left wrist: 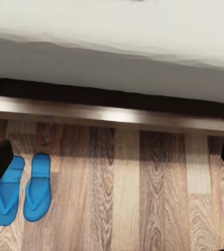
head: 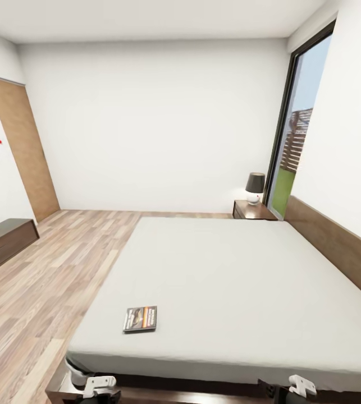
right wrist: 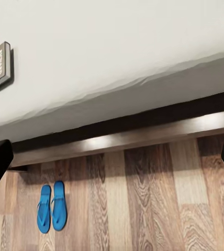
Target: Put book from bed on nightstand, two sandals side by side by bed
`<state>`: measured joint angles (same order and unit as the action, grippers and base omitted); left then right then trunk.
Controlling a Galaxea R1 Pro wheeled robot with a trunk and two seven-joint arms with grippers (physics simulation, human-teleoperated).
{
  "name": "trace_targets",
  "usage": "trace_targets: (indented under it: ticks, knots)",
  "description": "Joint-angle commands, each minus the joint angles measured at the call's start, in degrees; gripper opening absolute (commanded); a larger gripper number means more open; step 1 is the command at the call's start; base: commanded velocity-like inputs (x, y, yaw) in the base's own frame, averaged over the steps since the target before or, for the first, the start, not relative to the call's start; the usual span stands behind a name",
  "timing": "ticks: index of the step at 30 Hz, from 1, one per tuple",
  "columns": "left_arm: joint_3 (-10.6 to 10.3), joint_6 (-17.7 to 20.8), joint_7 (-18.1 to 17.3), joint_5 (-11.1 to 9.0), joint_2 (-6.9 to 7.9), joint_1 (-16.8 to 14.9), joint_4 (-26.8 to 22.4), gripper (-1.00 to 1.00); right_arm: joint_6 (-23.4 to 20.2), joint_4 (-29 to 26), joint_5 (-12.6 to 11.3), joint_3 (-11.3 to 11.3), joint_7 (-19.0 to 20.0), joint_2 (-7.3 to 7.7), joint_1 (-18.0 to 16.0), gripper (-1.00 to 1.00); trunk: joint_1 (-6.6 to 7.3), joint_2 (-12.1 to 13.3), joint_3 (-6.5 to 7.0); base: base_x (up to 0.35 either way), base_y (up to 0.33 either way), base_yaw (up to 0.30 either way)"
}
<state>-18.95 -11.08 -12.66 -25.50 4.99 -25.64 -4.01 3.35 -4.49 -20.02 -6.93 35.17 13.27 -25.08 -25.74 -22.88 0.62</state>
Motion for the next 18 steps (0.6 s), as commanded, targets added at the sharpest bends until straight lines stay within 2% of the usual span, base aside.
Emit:
trace_targets:
  ticks: [1, 7, 15, 18]
  knots:
    - [-0.48, -0.17, -0.20, -0.60, 0.02, -0.03, 0.06, 1.00, 0.17, 0.09, 0.33, -0.45, 0.25, 0.00, -0.04, 1.00, -0.05, -0.03, -0.02, 0.269, 0.000, 0.000]
    - [-0.48, -0.17, -0.19, -0.60, 0.02, -0.03, 0.06, 1.00, 0.17, 0.10, 0.33, -0.45, 0.19, 0.00, -0.04, 1.00, -0.05, -0.03, -0.02, 0.282, -0.014, 0.000]
    - [-0.48, -0.17, -0.26, -0.60, 0.02, -0.03, 0.06, 1.00, 0.17, 0.09, 0.36, -0.45, 0.17, 0.00, -0.04, 1.00, -0.05, -0.03, -0.02, 0.062, -0.020, 0.000]
    - [-0.48, -0.17, -0.23, -0.60, 0.02, -0.03, 0.06, 1.00, 0.17, 0.10, 0.35, -0.45, 0.16, 0.00, -0.02, 1.00, -0.05, -0.03, -0.02, 0.086, -0.163, 0.000]
